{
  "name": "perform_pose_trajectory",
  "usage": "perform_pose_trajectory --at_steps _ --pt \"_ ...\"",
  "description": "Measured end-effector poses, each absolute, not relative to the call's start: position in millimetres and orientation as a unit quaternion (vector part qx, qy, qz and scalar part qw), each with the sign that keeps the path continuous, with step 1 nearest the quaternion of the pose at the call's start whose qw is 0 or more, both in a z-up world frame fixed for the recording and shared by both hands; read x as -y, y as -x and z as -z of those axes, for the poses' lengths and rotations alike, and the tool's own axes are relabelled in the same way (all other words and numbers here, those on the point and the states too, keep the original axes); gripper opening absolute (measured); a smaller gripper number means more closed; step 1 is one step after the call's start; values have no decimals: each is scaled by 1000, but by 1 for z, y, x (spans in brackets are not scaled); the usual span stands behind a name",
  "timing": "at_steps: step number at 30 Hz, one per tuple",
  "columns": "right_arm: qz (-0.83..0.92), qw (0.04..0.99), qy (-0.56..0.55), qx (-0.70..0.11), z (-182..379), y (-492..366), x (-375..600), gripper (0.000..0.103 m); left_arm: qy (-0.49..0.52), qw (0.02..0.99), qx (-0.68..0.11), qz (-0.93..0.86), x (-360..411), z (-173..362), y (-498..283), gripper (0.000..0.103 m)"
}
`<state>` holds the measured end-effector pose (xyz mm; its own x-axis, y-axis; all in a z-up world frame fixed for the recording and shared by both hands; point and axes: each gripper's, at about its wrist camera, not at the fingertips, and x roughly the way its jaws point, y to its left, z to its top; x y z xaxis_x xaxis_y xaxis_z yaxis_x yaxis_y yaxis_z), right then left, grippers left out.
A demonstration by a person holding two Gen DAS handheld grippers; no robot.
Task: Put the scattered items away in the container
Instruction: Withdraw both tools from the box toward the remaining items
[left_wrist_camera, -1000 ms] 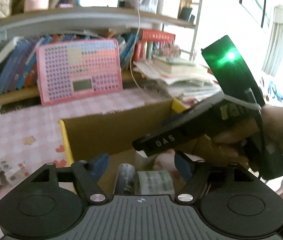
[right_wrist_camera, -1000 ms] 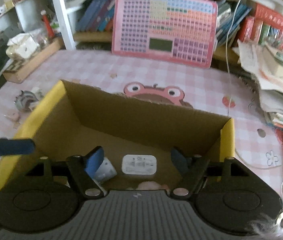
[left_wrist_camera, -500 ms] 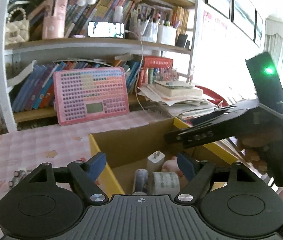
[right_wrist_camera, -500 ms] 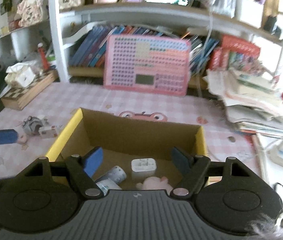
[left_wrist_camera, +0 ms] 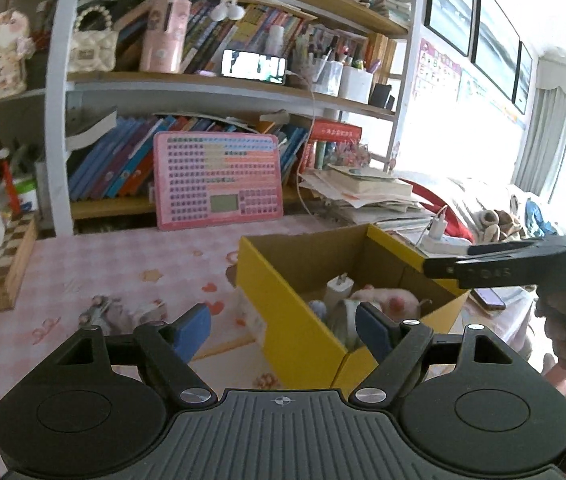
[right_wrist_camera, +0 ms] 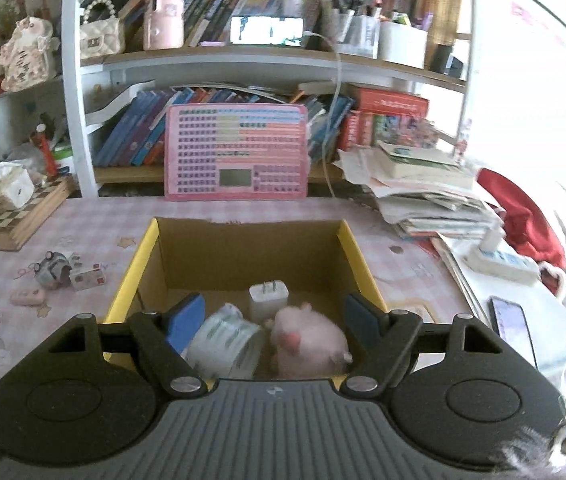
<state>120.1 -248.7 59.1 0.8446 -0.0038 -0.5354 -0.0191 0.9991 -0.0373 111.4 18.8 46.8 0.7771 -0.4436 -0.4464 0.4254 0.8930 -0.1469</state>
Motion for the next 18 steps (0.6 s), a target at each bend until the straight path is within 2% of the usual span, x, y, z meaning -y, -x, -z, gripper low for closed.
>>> perform_pose_trajectory --at_steps 18 --pt "20 950 13 -312 -28 -52 177 79 5 934 -273 229 -87 -29 -74 82"
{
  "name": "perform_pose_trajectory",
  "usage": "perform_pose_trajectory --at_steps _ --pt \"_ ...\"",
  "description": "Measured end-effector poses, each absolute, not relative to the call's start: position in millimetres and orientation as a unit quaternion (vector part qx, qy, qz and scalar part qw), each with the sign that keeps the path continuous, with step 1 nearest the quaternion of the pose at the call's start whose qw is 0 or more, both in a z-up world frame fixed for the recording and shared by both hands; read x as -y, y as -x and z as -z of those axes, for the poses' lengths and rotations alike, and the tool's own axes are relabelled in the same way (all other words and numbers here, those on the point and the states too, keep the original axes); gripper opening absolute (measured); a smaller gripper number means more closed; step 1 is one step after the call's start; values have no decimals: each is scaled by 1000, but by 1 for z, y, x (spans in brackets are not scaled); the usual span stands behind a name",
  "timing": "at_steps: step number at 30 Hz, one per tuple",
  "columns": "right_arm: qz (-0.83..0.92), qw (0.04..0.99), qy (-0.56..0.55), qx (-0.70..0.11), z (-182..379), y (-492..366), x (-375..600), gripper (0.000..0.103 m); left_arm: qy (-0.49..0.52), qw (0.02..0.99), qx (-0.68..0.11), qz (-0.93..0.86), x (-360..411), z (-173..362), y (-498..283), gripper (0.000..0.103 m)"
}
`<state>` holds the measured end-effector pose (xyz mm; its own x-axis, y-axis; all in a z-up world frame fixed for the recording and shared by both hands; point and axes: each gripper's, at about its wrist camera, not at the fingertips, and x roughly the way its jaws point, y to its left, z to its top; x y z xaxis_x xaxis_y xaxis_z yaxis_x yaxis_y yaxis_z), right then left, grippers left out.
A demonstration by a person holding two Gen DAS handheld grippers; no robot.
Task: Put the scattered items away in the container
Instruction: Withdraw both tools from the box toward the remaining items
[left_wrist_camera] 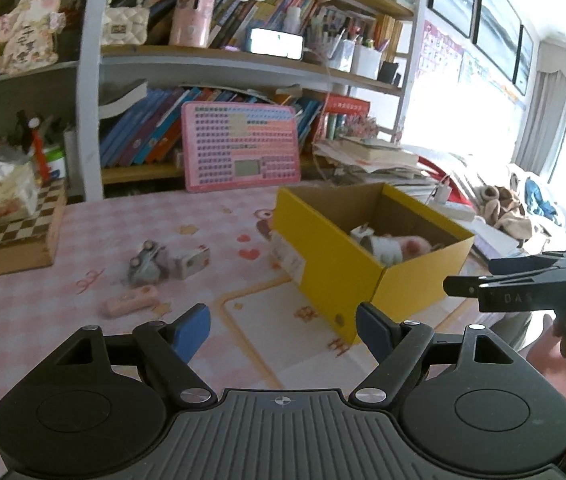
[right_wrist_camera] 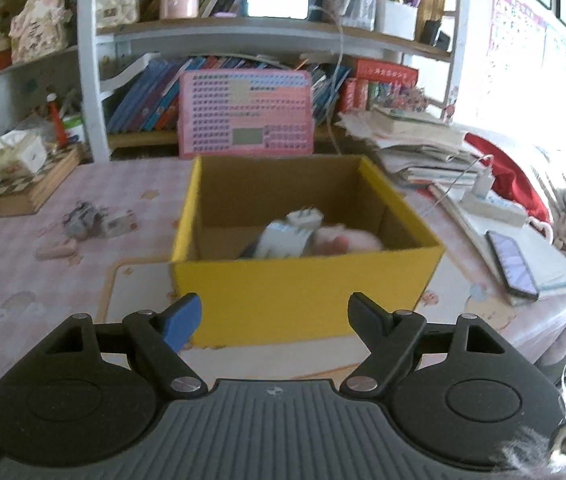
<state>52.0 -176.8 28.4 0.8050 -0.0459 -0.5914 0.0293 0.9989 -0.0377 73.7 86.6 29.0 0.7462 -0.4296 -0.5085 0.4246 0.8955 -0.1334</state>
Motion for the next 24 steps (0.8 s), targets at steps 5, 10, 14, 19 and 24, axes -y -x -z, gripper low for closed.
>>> perform_pose_trajectory --at_steps 5,10,14,19,24 --pt "1 945 20 -327 -18 -50 154 79 5 934 -289 210 -104 -21 -67 82" --pt "-27 940 30 -340 -13 -53 134 80 2 932 -307 191 -114 -14 -63 82" --pt "-54 934 40 -351 -8 -53 113 80 6 931 -316 181 -123 -11 -61 82" --pt "-96 926 65 -360 -3 -55 86 81 14 932 -322 165 -135 -9 -59 82" --pt "-130 918 84 -365 -1 -59 63 82 25 934 -323 147 -148 -8 -59 82"
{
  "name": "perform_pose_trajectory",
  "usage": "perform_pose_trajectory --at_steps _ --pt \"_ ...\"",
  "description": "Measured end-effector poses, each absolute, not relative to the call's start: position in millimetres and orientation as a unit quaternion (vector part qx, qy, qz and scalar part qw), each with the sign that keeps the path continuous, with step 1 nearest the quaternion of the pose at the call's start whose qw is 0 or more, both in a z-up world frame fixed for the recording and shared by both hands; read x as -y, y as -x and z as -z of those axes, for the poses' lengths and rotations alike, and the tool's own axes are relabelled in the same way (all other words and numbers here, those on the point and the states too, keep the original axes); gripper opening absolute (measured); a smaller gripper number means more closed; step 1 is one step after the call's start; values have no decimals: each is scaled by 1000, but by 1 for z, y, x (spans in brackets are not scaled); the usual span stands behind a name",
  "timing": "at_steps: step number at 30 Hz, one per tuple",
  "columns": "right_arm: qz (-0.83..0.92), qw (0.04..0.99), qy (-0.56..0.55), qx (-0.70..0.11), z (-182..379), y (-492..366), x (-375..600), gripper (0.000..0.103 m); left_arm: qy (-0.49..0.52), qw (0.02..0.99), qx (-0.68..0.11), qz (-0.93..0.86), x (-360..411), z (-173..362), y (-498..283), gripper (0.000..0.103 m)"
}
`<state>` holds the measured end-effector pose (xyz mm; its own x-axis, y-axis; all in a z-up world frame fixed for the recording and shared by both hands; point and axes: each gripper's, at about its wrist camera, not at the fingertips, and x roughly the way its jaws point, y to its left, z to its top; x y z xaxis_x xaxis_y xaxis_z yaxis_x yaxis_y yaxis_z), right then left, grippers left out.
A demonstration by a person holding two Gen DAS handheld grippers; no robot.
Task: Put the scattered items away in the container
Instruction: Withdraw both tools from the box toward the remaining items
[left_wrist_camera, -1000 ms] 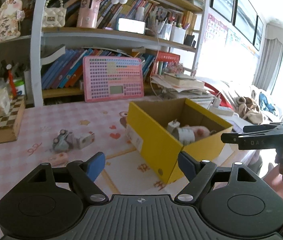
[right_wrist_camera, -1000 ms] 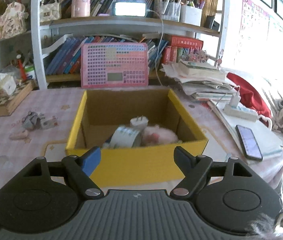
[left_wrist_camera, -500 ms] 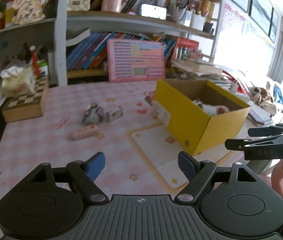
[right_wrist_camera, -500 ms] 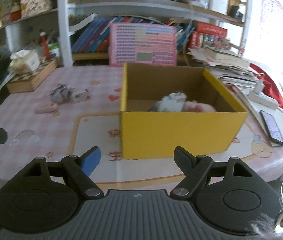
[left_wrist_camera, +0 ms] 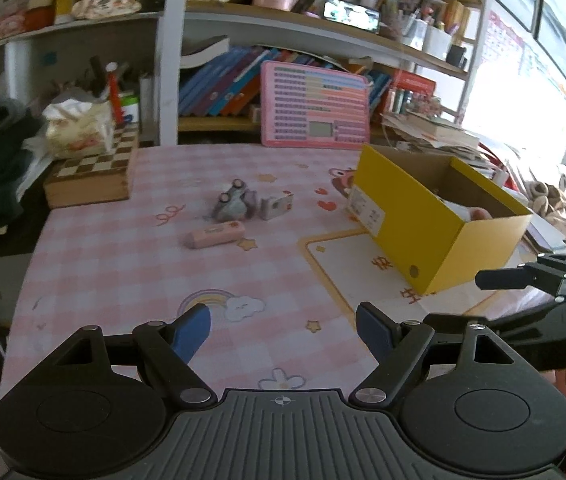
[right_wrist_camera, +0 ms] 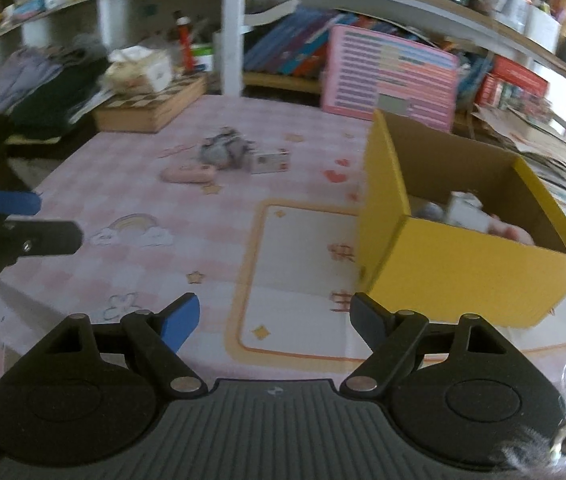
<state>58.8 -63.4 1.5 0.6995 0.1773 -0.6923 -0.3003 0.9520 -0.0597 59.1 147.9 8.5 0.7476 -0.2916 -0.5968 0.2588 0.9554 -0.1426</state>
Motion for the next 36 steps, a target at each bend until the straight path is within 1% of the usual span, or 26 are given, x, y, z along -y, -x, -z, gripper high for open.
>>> perform_pose_trajectory --at_steps 17,23,36 --pt "-189 902 112 -371 6 -93 35 83 36 934 -336 113 -159 0 -80 82" --pt "-193 902 99 -373 6 -123 34 83 19 939 -330 99 -157 0 -101 82" --pt "-188 902 68 -382 10 -193 34 83 8 935 -347 72 -155 15 -154 82"
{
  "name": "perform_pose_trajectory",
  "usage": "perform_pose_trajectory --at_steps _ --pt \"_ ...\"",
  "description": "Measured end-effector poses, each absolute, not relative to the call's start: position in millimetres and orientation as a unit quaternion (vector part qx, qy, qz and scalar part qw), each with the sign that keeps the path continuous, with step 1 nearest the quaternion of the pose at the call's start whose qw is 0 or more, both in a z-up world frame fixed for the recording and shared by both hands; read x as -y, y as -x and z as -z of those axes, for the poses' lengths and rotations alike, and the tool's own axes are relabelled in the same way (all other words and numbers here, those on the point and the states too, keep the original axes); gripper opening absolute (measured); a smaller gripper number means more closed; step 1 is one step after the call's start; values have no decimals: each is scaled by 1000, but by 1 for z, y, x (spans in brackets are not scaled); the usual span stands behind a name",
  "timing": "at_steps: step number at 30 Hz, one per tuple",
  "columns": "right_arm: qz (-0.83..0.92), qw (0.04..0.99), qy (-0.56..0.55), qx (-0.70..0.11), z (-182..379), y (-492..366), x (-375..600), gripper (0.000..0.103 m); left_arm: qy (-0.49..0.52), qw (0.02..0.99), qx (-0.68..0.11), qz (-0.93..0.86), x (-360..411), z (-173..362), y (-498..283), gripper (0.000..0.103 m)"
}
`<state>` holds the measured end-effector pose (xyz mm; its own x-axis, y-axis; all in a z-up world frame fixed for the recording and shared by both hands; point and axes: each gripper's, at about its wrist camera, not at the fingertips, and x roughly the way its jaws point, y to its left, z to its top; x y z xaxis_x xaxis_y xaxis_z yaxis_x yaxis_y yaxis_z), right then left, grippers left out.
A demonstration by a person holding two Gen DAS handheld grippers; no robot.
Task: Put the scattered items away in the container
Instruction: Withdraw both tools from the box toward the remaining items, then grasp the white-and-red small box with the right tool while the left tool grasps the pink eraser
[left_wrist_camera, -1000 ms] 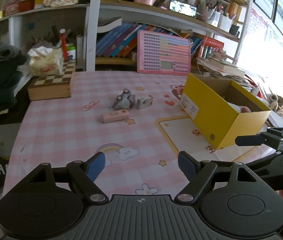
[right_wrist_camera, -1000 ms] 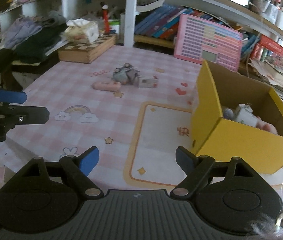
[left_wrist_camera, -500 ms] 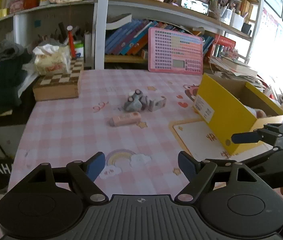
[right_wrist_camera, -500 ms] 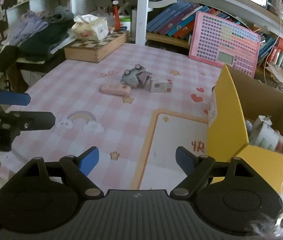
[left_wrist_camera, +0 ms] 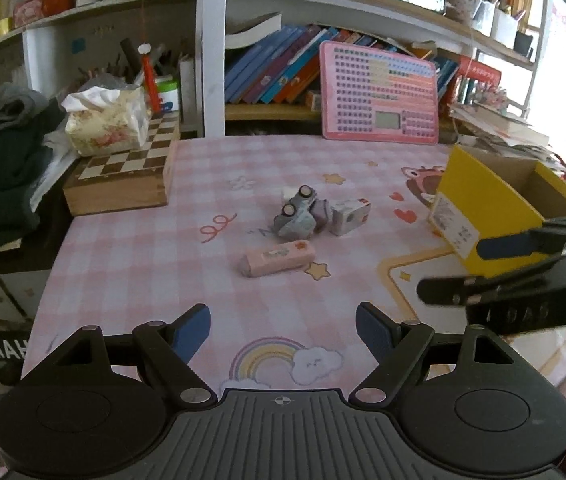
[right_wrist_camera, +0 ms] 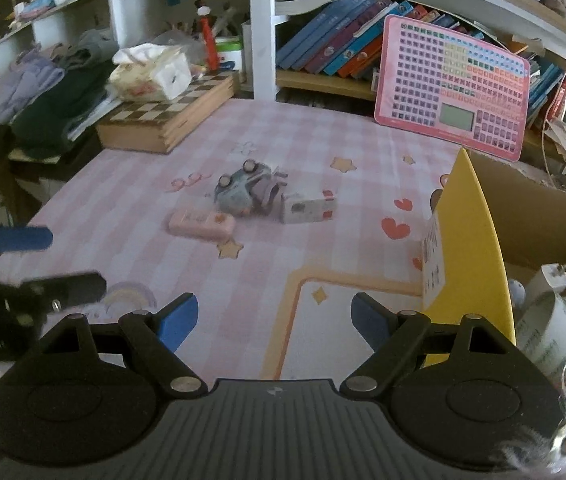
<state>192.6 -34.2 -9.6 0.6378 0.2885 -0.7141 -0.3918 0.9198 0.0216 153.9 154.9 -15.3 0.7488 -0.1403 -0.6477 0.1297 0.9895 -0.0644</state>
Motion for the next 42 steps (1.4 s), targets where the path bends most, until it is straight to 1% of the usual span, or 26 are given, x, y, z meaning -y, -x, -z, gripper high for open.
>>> perform_pose_trajectory --at_steps 8,13,14,16,22,25,29,31,33,35,37,38,39,40,41,42 --pt "-184 909 53 -370 2 -240 28 83 0 930 -363 61 -147 32 -190 82" --pt "-178 904 66 -383 12 -271 19 83 7 930 -365 46 -138 42 -217 82" --pt "-176 902 64 -390 15 -277 18 83 3 930 -366 43 -135 44 -222 84" --pt "-172 895 53 -408 22 -292 16 83 -10 929 -367 41 -130 49 -231 86" --pt "-166 881 56 -439 38 -324 7 83 -54 925 -369 66 -118 59 -257 86" --pt "-162 876 65 -449 45 -338 4 83 -92 919 -374 79 -116 62 -270 86" --pt "-167 871 78 -456 53 -352 -1 83 -110 908 -389 110 -120 64 -286 85" --pt "-171 867 85 -461 56 -357 -4 80 -115 905 -393 118 -121 64 -291 84" --pt "-171 863 91 -467 60 -362 -5 79 -117 901 -397 125 -121 65 -294 79" --pt "-173 858 90 -474 63 -366 -4 74 -110 899 -401 134 -123 65 -295 72" --pt "-176 854 88 -481 66 -368 -4 64 -103 898 -404 143 -125 64 -295 66" --pt "-178 852 87 -484 68 -369 -4 61 -102 897 -405 144 -124 64 -295 66" --pt "-182 850 85 -487 69 -369 -4 54 -103 897 -405 145 -124 64 -294 64" --pt "-185 849 83 -488 69 -369 -3 53 -101 896 -406 149 -124 63 -294 54" --pt "-186 849 84 -487 69 -369 -4 52 -97 895 -408 153 -125 62 -294 41" --pt "-188 849 84 -486 69 -368 -4 52 -92 893 -411 159 -125 62 -293 36"
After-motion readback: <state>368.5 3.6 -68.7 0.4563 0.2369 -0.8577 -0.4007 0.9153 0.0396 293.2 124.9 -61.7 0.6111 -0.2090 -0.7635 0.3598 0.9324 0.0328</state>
